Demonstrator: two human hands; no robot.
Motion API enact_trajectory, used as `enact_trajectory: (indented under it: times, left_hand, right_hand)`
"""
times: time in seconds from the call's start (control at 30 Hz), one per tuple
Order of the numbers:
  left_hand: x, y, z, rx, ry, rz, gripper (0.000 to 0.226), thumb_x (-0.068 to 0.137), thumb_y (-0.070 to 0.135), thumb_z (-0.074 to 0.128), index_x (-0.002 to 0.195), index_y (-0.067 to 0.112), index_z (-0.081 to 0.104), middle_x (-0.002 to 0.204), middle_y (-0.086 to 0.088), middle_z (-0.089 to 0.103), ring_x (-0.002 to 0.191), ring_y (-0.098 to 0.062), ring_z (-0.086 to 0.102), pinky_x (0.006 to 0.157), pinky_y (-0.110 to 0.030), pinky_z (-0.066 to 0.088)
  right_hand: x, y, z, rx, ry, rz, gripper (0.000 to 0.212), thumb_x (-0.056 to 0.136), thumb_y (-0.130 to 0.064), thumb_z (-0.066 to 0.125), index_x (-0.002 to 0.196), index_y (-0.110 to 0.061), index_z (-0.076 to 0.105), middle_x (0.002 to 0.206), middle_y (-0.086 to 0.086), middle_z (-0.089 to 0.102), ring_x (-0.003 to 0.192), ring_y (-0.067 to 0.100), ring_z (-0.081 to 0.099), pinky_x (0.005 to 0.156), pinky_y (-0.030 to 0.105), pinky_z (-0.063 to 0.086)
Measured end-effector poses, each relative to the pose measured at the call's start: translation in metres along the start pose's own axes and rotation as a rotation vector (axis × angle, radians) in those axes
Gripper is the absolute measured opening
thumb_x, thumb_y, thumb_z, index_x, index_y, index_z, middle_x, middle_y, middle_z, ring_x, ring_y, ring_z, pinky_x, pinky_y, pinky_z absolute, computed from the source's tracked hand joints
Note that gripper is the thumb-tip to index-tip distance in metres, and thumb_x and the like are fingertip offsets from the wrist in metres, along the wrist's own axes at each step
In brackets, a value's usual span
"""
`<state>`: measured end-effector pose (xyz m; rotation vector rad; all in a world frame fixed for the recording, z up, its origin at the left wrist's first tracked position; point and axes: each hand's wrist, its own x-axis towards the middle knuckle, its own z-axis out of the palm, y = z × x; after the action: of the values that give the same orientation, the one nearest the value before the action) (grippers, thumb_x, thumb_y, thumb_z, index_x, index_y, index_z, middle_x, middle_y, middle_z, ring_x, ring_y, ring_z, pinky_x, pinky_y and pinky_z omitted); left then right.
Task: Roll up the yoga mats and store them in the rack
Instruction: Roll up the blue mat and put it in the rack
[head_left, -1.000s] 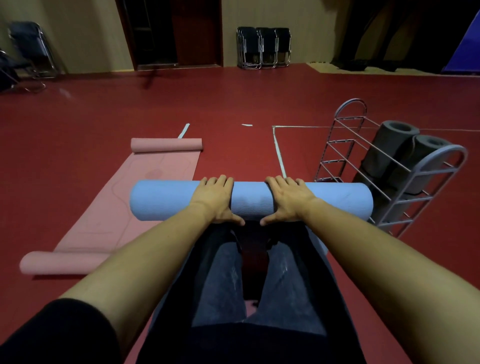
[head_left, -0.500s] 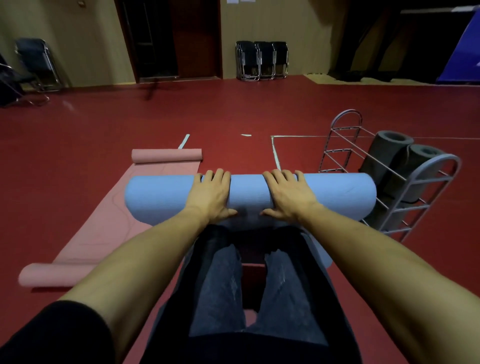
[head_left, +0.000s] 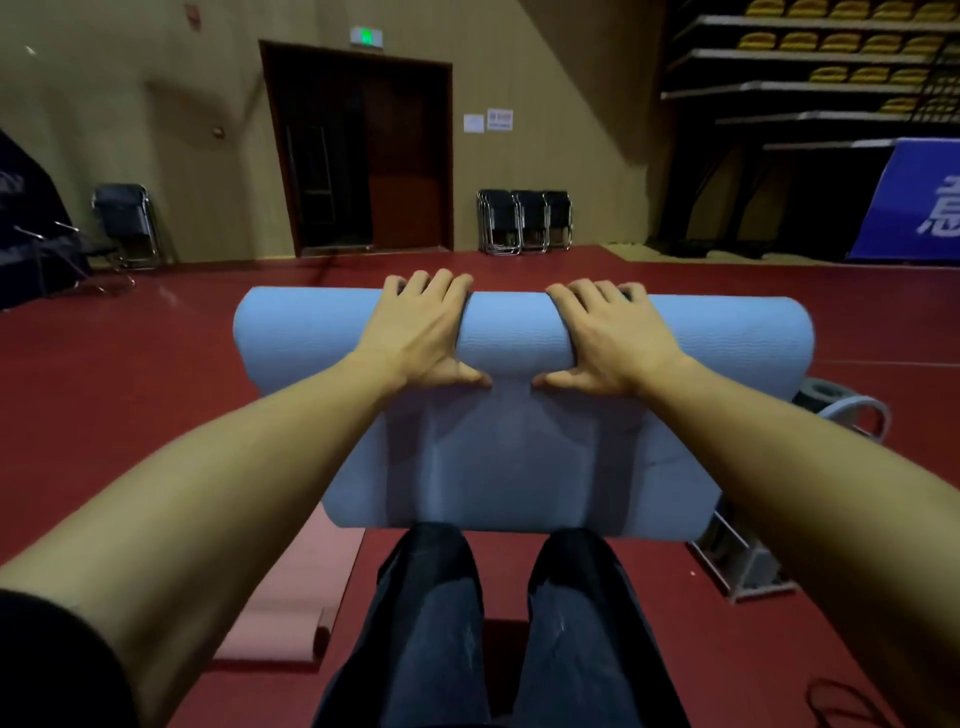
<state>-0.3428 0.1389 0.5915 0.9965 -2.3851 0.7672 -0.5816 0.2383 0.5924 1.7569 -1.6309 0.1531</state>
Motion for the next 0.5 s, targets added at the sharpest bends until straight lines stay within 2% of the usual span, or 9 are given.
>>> enact_trajectory:
  times: [0.17, 0.37, 0.5]
  left_hand:
    - [0.001, -0.005, -0.024, -0.034, -0.112, 0.074, 0.129, 0.047, 0.105, 0.047, 0.143, 0.020, 0.043, 0.131, -0.003, 0.054, 0.117, -0.030, 0.053, 0.097, -0.048, 0.041]
    - [-0.010, 0.006, -0.021, -0.258, -0.512, 0.063, 0.118, 0.037, 0.102, 0.063, 0.130, 0.030, 0.052, 0.125, 0.004, 0.057, 0.114, -0.025, 0.056, 0.098, -0.043, 0.047]
    - [-0.037, 0.021, 0.001, -0.493, -0.779, 0.044, 0.098, 0.040, 0.086, 0.082, 0.117, 0.029, 0.061, 0.116, 0.009, 0.066, 0.102, -0.017, 0.064, 0.097, -0.036, 0.053]
  right_hand:
    - [-0.009, 0.006, -0.023, -0.023, -0.085, -0.044, 0.116, 0.061, -0.104, 0.034, 0.138, -0.018, 0.044, 0.121, 0.007, 0.060, 0.109, 0.032, 0.061, 0.099, 0.049, 0.041]
    - [-0.032, -0.003, -0.019, 0.211, -0.392, -0.052, 0.109, 0.054, -0.108, 0.038, 0.129, -0.031, 0.049, 0.126, -0.001, 0.064, 0.112, 0.030, 0.064, 0.088, 0.043, 0.051]
    - [-0.060, -0.024, 0.000, 0.374, -0.626, -0.055, 0.101, 0.053, -0.106, 0.049, 0.123, -0.033, 0.053, 0.125, 0.000, 0.069, 0.109, 0.030, 0.065, 0.091, 0.042, 0.053]
